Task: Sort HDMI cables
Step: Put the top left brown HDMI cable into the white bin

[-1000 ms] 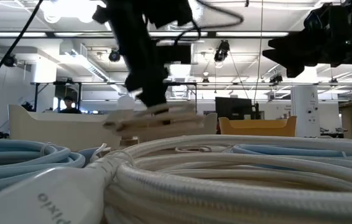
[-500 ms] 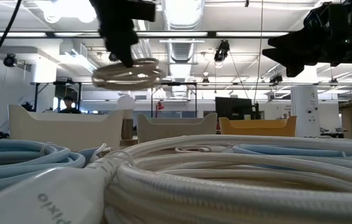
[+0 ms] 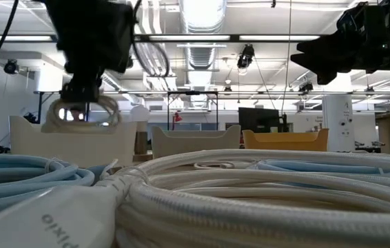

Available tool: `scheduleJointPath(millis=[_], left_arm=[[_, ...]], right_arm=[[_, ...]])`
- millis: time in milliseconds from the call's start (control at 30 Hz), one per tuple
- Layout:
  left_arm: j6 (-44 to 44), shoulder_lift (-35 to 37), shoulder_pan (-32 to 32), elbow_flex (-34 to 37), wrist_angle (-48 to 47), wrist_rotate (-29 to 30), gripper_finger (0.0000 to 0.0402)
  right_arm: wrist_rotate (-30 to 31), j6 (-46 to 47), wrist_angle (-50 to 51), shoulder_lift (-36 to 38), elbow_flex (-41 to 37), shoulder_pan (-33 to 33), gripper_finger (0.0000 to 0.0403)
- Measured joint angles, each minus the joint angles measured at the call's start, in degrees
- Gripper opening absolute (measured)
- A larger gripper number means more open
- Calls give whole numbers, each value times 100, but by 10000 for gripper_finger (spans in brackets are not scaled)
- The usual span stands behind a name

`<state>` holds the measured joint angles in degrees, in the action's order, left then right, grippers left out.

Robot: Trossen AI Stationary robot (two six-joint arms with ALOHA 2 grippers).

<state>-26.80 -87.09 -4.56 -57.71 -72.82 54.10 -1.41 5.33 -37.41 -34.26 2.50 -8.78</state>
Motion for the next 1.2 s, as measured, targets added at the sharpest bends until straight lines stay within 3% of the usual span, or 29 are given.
scheduleJointPath(millis=[200,400,900,1067,1200], left_arm=[[64,-20,121,588,529,-26,24],[13,-18,120,684,690,249,51],[15,-20,114,-95,614,61,166],[135,-20,99,-194,512,-510,175],[129,-20,90,-524,482,-1674,176]], right_arm=[[2,1,0,0,0,2,196],[2,23,9,0,0,2,196],[0,95,9,0,0,1,196],[0,76,9,0,0,0,196],[-2,49,-13,0,0,0,196]])
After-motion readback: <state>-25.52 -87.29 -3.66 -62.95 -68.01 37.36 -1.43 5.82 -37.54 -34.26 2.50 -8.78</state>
